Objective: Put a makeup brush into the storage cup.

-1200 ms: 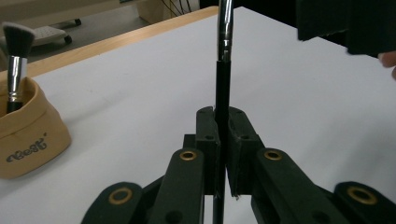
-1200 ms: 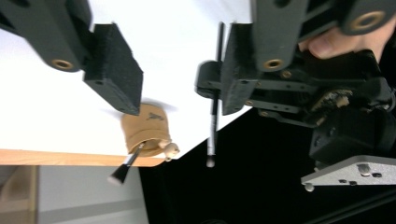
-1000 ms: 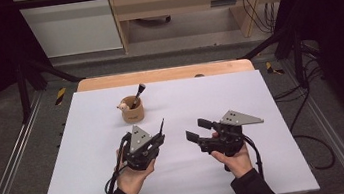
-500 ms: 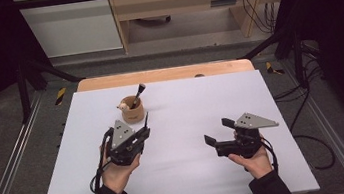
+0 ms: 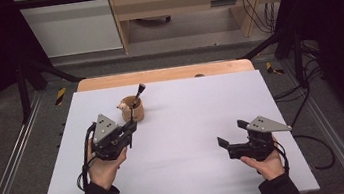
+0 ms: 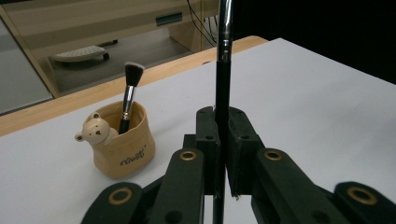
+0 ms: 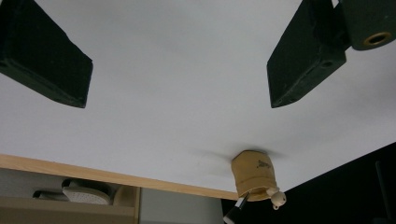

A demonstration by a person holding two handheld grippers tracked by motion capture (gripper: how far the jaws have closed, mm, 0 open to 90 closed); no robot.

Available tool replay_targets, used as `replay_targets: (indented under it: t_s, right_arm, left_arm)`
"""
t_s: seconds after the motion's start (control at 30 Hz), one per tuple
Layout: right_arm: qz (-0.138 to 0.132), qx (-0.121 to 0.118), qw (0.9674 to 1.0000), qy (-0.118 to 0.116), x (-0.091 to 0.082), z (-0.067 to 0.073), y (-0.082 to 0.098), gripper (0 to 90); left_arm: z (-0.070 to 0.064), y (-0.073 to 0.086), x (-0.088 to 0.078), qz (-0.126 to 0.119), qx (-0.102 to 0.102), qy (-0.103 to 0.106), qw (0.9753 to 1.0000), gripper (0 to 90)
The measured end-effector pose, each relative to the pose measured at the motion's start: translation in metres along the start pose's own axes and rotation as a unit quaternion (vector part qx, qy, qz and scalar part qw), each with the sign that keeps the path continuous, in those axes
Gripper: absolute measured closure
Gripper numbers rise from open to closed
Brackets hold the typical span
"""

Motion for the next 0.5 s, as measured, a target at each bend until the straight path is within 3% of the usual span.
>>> replay_targets:
  t_s: [0.5]
  right_arm:
    - [0.004, 0.006, 0.9996, 0.028, -0.012, -0.017, 0.008, 5.7]
  left_arm:
    - [0.016, -0.013, -0.005, -0.023, -0.016, -0.010, 0.9995, 84.4]
Point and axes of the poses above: each handheld gripper's, and its own axes: x roughly forward along the jaws, y roughly out of its underside, z roughly to its left, the point moved 3 cm from there along x, roughly forward along the jaws, and after that the axes turned 9 degrees about y, right-handed, at the moved point
